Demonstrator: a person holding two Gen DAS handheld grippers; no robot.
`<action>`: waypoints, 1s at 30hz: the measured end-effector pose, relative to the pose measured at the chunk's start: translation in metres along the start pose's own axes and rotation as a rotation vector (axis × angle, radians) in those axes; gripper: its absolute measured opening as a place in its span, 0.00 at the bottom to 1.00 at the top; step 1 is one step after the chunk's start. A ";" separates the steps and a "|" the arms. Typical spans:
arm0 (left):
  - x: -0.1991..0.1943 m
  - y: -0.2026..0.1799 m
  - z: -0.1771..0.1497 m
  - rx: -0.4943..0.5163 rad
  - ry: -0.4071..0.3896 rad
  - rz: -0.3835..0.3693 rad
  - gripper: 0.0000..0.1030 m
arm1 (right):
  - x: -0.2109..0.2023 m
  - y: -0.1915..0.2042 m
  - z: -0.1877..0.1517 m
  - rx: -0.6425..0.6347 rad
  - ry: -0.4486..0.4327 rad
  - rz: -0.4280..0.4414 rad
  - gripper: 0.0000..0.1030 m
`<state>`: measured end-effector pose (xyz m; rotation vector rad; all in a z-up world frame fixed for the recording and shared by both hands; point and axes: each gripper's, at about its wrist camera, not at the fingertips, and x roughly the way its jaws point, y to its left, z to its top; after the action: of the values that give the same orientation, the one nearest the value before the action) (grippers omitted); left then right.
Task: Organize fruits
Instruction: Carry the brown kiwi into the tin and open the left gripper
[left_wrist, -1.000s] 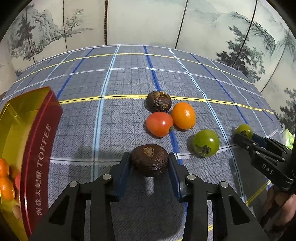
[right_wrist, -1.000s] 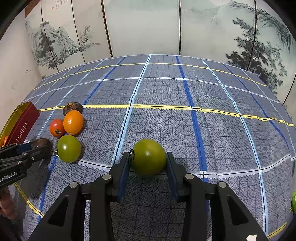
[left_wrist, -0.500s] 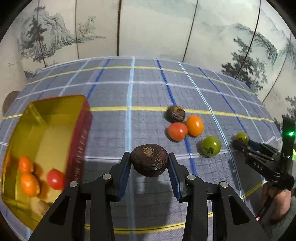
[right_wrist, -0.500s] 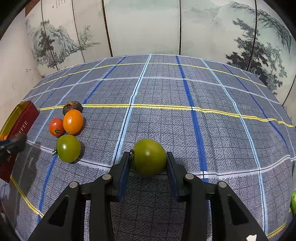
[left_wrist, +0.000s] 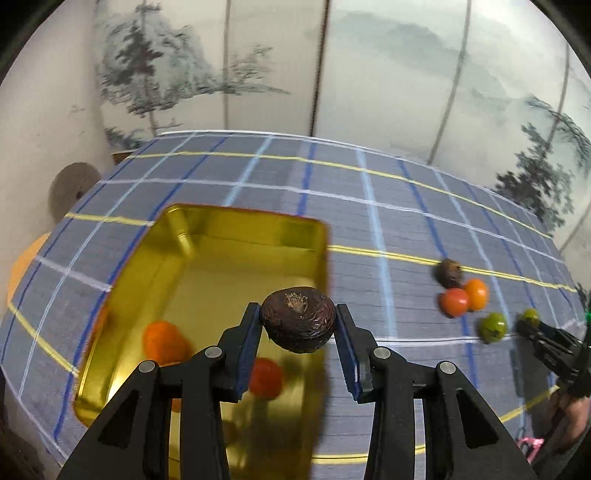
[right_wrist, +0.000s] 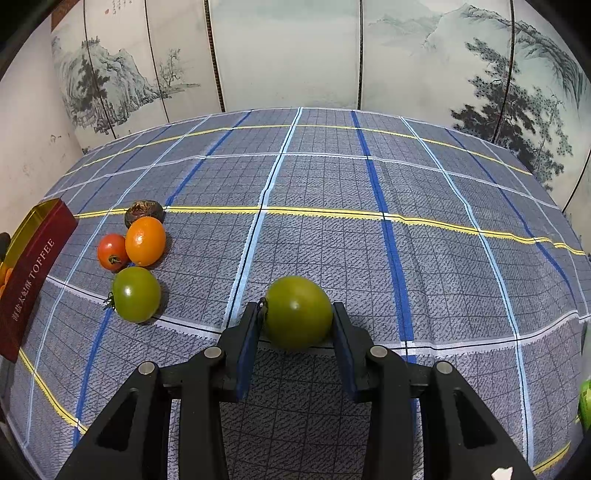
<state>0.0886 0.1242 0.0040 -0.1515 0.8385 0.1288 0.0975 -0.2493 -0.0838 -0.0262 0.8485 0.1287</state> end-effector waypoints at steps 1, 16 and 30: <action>0.003 0.004 -0.001 -0.006 0.006 0.013 0.40 | 0.000 0.000 0.000 0.000 0.000 0.001 0.35; 0.028 0.039 -0.010 -0.058 0.048 0.081 0.40 | 0.000 0.002 0.000 0.000 0.001 -0.002 0.35; 0.041 0.041 -0.020 -0.040 0.087 0.090 0.40 | 0.001 0.004 0.000 -0.006 0.002 -0.008 0.35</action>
<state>0.0942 0.1626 -0.0435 -0.1581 0.9302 0.2247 0.0974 -0.2454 -0.0842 -0.0355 0.8500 0.1237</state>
